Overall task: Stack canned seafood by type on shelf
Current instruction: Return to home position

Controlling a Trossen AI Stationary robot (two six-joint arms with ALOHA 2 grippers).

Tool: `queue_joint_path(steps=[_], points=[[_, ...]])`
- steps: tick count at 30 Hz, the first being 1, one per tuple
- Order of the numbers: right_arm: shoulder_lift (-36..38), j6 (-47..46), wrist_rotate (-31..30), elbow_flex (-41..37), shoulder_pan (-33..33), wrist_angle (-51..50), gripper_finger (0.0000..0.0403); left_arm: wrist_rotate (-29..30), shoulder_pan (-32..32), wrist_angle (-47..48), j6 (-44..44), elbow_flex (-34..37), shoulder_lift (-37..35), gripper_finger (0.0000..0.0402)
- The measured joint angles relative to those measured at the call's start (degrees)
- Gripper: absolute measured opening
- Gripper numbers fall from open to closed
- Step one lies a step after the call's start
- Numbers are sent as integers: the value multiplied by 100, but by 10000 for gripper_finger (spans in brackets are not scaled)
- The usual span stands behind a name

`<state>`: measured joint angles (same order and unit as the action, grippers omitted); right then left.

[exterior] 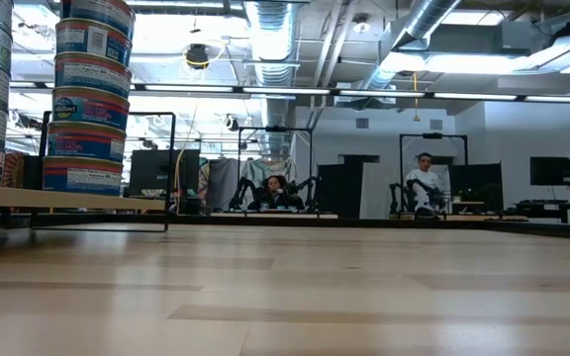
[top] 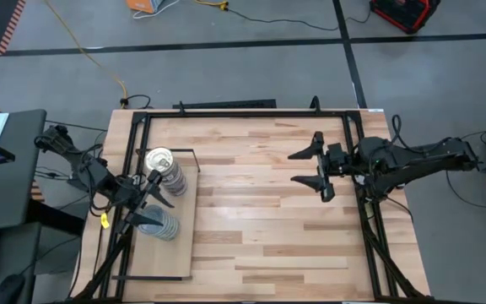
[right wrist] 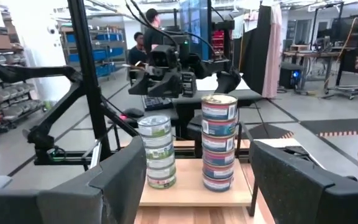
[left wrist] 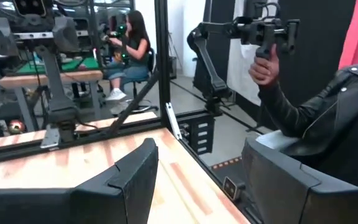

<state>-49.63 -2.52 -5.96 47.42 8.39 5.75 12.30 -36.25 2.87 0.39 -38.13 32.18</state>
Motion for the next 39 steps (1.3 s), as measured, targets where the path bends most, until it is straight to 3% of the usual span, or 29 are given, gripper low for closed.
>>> queue_joint_path(steps=[9,13,16,19,29,39], points=[[289,2,-17,7,-110,-424,311,-663,-172,193,-63,2,-90,221],[426,-9,-14,7,-221,-706,311,-203,-174,506,-266,2,-278,221],[608,-593,-15,3,-398,-981,311,381,-172,795,-712,2,-503,221],[814,-737,-19,-250,-536,-794,311,581,-179,738,-699,145,-666,221],[1750,-662,-13,-927,-507,-205,311,-349,-177,-498,-88,1012,-1495,221],[1790,-621,9,-944,-263,-229,311,-1120,-179,-520,-483,1457,-1903,221]])
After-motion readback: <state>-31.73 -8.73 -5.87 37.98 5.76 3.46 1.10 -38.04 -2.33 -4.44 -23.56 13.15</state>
